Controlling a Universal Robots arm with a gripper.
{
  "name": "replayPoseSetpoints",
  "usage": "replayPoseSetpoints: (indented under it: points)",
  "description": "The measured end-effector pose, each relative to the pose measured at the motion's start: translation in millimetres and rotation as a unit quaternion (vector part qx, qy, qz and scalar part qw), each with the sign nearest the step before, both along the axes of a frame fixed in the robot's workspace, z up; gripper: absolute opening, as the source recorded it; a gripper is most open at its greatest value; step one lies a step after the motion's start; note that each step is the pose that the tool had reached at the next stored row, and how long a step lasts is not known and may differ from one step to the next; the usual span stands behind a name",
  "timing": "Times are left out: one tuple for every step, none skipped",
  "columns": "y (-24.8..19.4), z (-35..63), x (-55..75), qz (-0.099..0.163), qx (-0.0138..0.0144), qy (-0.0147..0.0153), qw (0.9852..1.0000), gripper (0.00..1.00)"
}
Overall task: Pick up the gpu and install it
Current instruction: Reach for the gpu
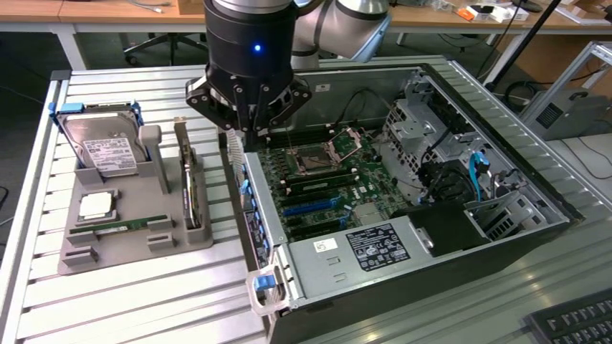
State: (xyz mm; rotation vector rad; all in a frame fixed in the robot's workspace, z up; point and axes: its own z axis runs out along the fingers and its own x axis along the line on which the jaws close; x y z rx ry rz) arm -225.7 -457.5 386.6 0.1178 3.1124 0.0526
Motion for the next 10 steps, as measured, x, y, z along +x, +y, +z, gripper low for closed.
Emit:
replayPoseSetpoints:
  points:
    - [-0.1,0.0,-0.6,0.0,0.0,0.0,1.0,0.11]
    - [-0.2,-0.1,-1.3,0.0,0.0,0.0,1.0,0.11]
    - [-0.3,-0.2,-1.9,0.0,0.0,0.0,1.0,0.11]
    - [-0.5,-0.2,-2.6,0.0,-0.0001,0.0,1.0,0.11]
    - [-0.6,-0.2,-3.1,0.0,-0.0001,0.0,1.0,0.11]
    - [-0.8,-0.3,-3.9,0.0,0.0,0.0,1.0,0.11]
    - [-0.9,-0.3,-4.4,0.0,-0.0001,0.0,1.0,0.11]
    - [-1.0,-0.3,-4.9,0.0,0.0,0.0,1.0,0.11]
    - [-1.2,-0.4,-5.4,0.0,0.0,0.0,1.0,0.11]
    - [-1.3,-0.4,-6.0,0.0,-0.0001,0.0,1.0,0.11]
